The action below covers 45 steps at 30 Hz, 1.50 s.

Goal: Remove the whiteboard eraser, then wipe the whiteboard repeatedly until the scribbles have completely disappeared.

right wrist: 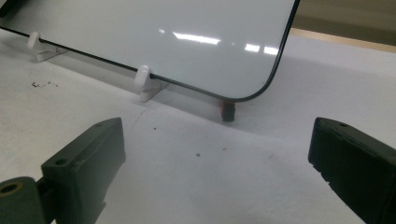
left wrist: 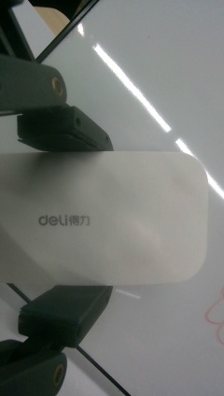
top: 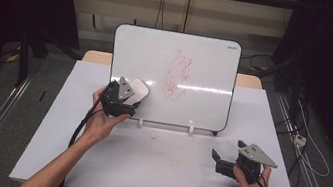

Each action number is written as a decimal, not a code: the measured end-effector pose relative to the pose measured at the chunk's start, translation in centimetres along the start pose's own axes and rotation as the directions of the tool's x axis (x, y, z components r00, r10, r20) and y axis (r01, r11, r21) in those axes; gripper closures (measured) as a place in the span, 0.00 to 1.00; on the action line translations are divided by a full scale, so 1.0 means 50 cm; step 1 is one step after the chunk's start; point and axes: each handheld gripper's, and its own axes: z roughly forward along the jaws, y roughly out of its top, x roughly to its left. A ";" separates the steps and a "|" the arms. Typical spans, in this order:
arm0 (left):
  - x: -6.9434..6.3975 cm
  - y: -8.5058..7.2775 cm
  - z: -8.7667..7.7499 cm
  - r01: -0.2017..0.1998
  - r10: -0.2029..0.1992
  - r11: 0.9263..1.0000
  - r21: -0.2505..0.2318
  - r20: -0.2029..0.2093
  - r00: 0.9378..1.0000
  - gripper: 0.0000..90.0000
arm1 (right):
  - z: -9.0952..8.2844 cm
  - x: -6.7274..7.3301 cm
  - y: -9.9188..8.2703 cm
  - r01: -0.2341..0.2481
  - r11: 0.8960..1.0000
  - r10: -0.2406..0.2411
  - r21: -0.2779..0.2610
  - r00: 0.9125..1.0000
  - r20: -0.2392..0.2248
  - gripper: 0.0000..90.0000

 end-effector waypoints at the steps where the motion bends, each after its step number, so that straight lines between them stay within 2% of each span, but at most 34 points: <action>1: 0.002 0.000 -0.002 -0.003 0.003 1.000 0.003 0.001 1.000 0.35 | 0.000 0.001 0.000 0.004 1.000 -0.004 -0.001 1.000 -0.001 0.05; 2: 0.003 0.001 -0.003 0.007 -0.007 1.000 -0.007 0.008 1.000 0.35 | 0.000 0.001 0.001 0.004 1.000 -0.004 -0.001 1.000 -0.002 0.05; 5: 0.005 0.002 -0.008 0.002 -0.001 1.000 -0.016 0.005 1.000 0.35 | 0.001 0.001 0.000 0.005 1.000 -0.005 0.002 1.000 -0.003 0.05; 6: 0.004 0.006 -0.015 0.026 -0.026 0.999 -0.042 0.007 1.000 0.35 | 0.002 0.000 0.000 0.006 1.000 -0.006 0.002 1.000 -0.003 0.05; 9: 0.007 0.008 -0.026 0.026 -0.026 0.998 -0.061 0.002 1.000 0.35 | 0.001 -0.002 0.000 0.003 1.000 -0.003 -0.002 1.000 -0.003 0.04; 11: 0.007 0.009 -0.031 0.044 -0.044 0.996 -0.081 0.006 0.999 0.35 | 0.000 -0.002 0.000 0.002 1.000 -0.002 -0.001 1.000 -0.004 0.04; 12: 0.009 0.010 -0.036 0.035 -0.035 0.996 -0.077 0.003 0.999 0.35 | 0.000 -0.002 0.000 0.001 1.000 -0.001 -0.001 1.000 -0.005 0.04; 16: 0.010 0.012 -0.045 0.041 -0.042 0.994 -0.097 -0.001 0.999 0.35 | -0.001 -0.001 0.000 0.003 1.000 -0.003 -0.004 1.000 -0.010 0.04; 17: 0.010 0.013 -0.049 0.045 -0.046 0.992 -0.114 -0.006 0.999 0.35 | -0.001 -0.002 0.000 0.002 1.000 -0.002 -0.004 1.000 -0.009 0.04; 29: 0.007 0.022 -0.061 0.040 -0.038 0.990 -0.139 0.018 0.999 0.35 | 0.002 -0.002 0.001 0.000 1.000 0.000 -0.005 1.000 -0.008 0.04; 31: 0.004 0.024 -0.061 0.053 -0.049 0.986 -0.157 0.030 0.998 0.35 | 0.004 -0.003 0.002 0.000 1.000 0.000 -0.002 1.000 -0.007 0.04; 37: 0.001 0.029 -0.067 0.056 -0.050 0.986 -0.160 0.037 0.998 0.35 | 0.007 0.000 0.001 -0.002 1.000 0.002 0.004 1.000 -0.010 0.05; 45: 0.002 0.061 -0.067 0.032 -0.027 0.983 -0.183 0.026 0.999 0.35 | 0.007 -0.004 -0.001 0.003 1.000 -0.003 0.005 1.000 -0.010 0.05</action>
